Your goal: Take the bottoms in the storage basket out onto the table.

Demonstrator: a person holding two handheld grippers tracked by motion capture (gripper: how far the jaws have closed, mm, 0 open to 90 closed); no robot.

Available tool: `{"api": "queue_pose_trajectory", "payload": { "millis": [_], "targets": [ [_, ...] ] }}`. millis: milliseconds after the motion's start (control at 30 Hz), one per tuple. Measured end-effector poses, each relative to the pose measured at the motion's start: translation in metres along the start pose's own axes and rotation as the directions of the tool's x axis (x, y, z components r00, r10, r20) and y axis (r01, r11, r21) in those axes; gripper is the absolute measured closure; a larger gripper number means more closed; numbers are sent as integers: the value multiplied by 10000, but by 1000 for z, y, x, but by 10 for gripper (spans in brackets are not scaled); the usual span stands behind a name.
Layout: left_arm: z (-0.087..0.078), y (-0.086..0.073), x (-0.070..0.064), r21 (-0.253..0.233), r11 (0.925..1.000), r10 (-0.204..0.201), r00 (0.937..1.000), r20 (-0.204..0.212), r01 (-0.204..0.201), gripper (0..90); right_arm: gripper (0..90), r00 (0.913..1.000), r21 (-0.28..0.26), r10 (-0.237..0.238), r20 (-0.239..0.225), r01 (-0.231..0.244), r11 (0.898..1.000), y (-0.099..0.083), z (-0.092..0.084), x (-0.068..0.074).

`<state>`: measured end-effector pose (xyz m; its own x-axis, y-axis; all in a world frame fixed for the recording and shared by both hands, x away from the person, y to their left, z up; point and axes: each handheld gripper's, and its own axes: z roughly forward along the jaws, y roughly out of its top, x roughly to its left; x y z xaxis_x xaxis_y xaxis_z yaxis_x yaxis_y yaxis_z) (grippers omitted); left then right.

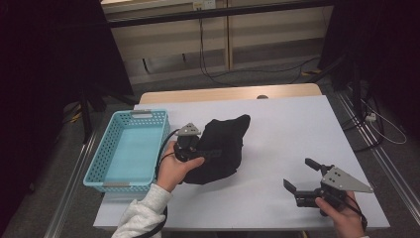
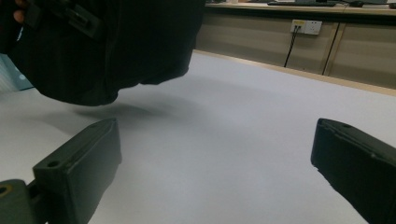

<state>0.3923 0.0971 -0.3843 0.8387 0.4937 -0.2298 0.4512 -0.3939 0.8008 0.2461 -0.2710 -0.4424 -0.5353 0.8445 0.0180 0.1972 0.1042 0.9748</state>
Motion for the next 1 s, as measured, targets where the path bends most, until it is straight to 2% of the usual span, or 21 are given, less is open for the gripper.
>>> {"api": "queue_pose_trajectory", "payload": {
  "millis": [167, 333, 400, 500, 567, 633, 733, 900, 1000],
  "targets": [
    [10, -13, 0, 84, 9999, -98, 9999, 49, 97, 659, 14, 10000, 15, -58, -6, 58, 10000, 1, 2, 1],
    [20, -21, -1, 31, 10000, 40, 9998, 212, -40, 654, 14, 10000, 9, -14, -67, 14, 10000, 2, 4, 3],
    [24, -24, -1, -13, 10000, 53, 10000, 69, -53, 630, 14, 10000, 40, -52, -54, 52, 10000, 2, 5, 3],
    [28, -26, 1, 219, 9994, 276, 9985, -470, -266, 553, 13, 9999, 100, -107, -71, 107, 9999, 2, 6, 4],
    [27, -26, 3, 188, 9990, 415, 9926, -1145, -396, 417, 12, 9998, 172, -157, -101, 159, 9997, 2, 6, 4],
    [24, -25, 6, -57, 9999, 105, 9881, -1535, -115, 289, 12, 9997, 210, -208, -120, 210, 9996, 2, 7, 5],
    [18, -24, 9, -251, 9997, -50, 9858, -1679, 8, 195, 11, 9995, 235, -262, -160, 265, 9994, 2, 7, 6],
    [12, -23, 8, -353, 9994, -54, 9867, -1622, -4, 154, 10, 9993, 267, -277, -245, 284, 9992, 3, 9, 8],
    [9, -21, 8, -248, 9996, 109, 9860, -1663, -153, 135, 10, 9995, 285, -237, -225, 244, 9993, 3, 10, 9]
  ]
}}
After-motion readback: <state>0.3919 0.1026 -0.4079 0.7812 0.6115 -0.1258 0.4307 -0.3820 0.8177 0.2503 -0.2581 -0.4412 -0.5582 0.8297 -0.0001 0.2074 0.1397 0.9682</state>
